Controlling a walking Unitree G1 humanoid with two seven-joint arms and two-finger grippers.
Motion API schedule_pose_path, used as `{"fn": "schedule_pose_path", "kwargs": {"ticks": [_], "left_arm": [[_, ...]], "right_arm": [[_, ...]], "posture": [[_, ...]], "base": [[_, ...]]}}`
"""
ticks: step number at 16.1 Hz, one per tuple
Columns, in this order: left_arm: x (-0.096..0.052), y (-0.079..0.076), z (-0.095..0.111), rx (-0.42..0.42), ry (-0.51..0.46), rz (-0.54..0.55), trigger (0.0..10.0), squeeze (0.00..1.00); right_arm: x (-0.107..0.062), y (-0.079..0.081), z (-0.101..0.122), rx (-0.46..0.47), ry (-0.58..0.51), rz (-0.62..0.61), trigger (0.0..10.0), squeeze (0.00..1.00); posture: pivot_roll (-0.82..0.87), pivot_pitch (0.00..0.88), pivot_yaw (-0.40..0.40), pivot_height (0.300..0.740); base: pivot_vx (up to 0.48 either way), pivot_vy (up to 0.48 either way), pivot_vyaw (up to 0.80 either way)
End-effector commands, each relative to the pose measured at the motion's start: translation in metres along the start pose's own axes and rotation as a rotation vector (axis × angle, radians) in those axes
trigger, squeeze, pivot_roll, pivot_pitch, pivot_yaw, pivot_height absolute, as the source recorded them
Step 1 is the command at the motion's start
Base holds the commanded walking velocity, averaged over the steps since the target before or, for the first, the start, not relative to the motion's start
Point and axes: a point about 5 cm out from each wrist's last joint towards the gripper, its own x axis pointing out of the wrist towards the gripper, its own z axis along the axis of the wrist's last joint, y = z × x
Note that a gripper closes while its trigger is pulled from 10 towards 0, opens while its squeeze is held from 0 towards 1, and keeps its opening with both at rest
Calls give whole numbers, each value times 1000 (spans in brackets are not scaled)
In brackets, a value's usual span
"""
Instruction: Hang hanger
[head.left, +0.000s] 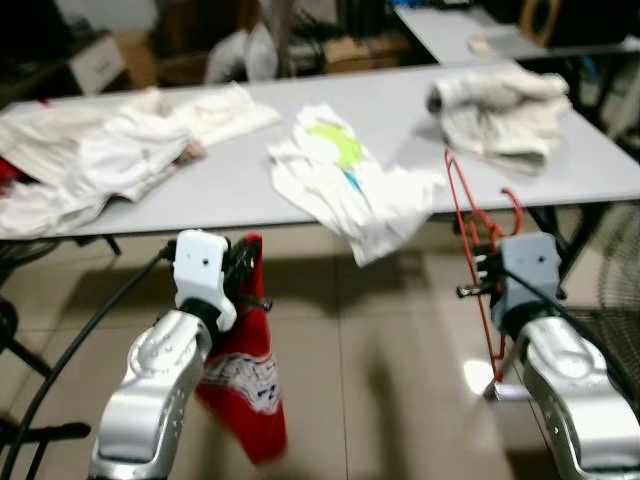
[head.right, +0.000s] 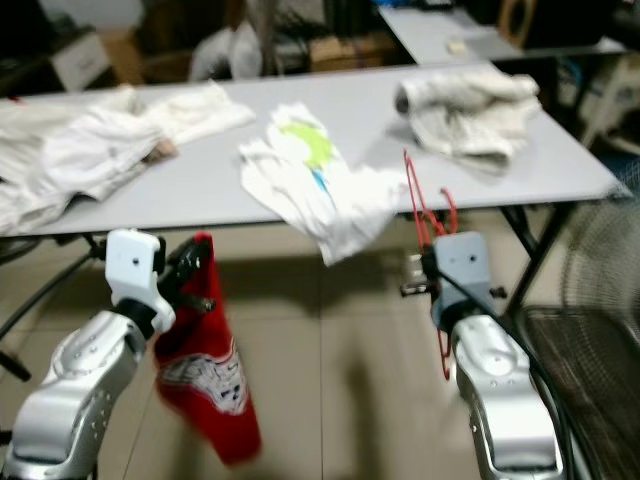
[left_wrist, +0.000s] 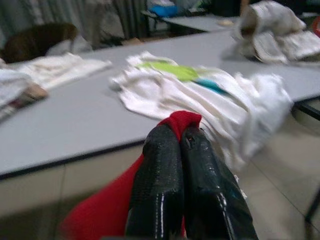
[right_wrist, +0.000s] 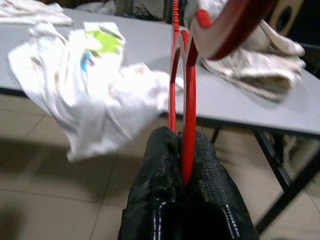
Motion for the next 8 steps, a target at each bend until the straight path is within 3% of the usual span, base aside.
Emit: {"fn": "schedule_pose_path", "kwargs": {"ticks": [1, 2, 4, 8], "left_arm": [[0, 7, 8, 20, -31, 16, 10000, 0], [0, 7, 9, 21, -33, 15, 10000, 0], [2, 6, 11, 23, -41, 6, 10000, 0], [11, 5, 25, 36, -83, -20, 10000, 0]], "right_arm": [[1, 7, 4, 13, -20, 24, 10000, 0], [1, 6, 5, 12, -20, 24, 10000, 0], [2, 2, 4, -2, -10, 8, 10000, 0], [4, -8, 13, -9, -66, 45, 10000, 0]], "posture": [[-160, 0, 76, 740], [-160, 0, 76, 740], [-160, 0, 76, 740], [-163, 0, 85, 740]], "base": [[390, 0, 0], [394, 0, 0], [392, 0, -800], [389, 0, 0]]}}
